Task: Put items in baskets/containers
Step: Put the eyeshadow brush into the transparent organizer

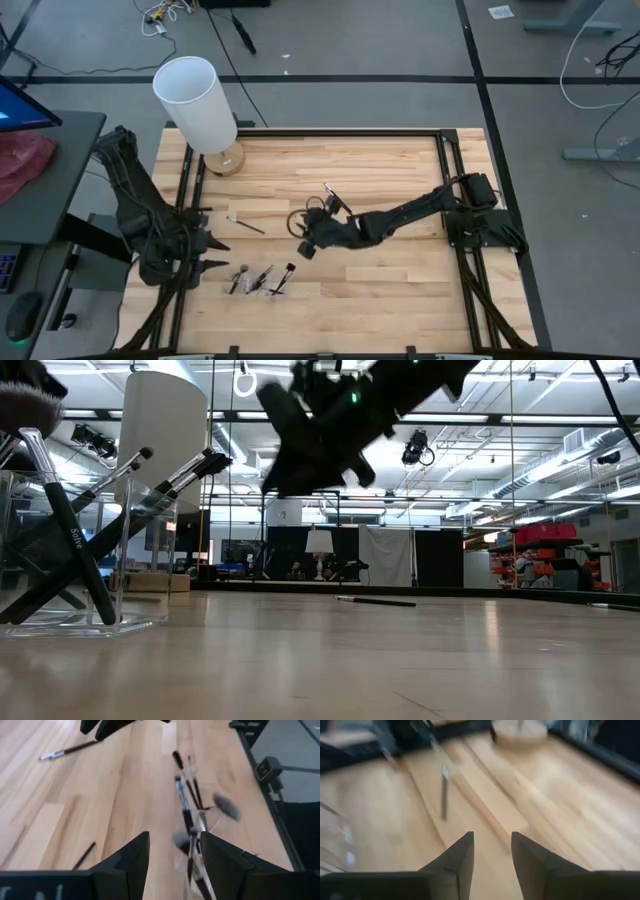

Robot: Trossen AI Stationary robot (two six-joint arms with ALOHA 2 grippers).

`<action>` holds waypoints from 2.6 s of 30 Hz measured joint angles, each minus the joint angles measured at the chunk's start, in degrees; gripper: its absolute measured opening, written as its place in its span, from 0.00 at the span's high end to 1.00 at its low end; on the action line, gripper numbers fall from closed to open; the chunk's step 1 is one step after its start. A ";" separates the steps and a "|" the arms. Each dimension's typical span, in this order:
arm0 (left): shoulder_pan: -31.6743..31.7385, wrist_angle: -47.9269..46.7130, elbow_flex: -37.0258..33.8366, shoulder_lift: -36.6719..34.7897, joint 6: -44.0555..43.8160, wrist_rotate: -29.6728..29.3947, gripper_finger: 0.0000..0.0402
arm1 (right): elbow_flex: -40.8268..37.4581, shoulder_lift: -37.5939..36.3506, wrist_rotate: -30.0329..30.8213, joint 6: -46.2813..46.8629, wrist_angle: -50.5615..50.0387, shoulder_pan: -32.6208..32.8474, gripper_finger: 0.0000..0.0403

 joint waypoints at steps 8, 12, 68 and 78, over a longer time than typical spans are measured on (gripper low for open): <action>-1.26 -5.42 -3.94 0.04 -7.05 -6.11 0.55 | -0.07 2.15 -10.23 0.54 -0.02 -7.62 0.59; -1.18 -12.38 -3.94 0.14 -15.16 -8.38 0.55 | 0.04 6.37 -14.18 -5.90 11.71 -8.50 0.52; 48.04 4.69 -20.11 9.90 -4.67 24.97 0.55 | 0.02 10.51 -13.48 -8.53 27.83 0.69 0.58; 52.36 12.78 -21.64 10.04 7.81 14.92 0.55 | 0.02 10.51 -13.47 -8.53 29.22 0.69 0.58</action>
